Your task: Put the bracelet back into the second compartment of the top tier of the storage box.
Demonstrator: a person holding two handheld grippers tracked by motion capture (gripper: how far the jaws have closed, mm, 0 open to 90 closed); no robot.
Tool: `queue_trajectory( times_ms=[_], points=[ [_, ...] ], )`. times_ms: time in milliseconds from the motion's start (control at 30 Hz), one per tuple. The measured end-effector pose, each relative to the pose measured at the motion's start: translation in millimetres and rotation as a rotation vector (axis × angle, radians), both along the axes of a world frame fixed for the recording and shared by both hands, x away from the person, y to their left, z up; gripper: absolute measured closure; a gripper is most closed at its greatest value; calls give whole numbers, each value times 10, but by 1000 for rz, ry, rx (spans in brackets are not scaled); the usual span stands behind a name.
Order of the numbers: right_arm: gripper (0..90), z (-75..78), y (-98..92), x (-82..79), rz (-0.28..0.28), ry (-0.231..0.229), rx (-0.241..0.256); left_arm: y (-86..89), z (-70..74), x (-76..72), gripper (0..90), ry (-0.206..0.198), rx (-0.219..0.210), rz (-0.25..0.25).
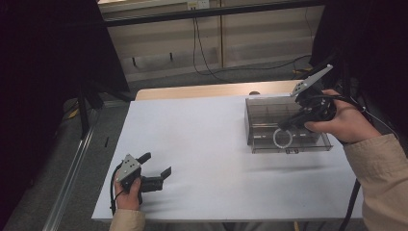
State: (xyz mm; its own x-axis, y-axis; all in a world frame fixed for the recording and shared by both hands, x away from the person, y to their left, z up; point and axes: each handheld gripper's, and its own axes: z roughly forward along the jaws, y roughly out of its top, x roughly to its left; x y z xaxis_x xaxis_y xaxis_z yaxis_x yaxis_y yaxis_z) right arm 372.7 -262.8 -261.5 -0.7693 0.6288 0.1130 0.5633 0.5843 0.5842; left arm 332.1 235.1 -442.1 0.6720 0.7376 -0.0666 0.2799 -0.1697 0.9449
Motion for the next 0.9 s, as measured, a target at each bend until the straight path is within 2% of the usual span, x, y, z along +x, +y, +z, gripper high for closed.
queue_trajectory(
  times_ms=[433, 600, 900],
  points=[
    [880, -8, -95, 70, -30, 1, -26, 2, 1, -1, 27, -1, 1, 0],
    [880, -41, -133, 92, -49, 3, -36, 3, 1, -1, 27, -1, 2, 1],
    [880, -139, -133, 121, -50, 9, -48, 5, 2, -2, 27, -1, 0, 1]
  ],
)
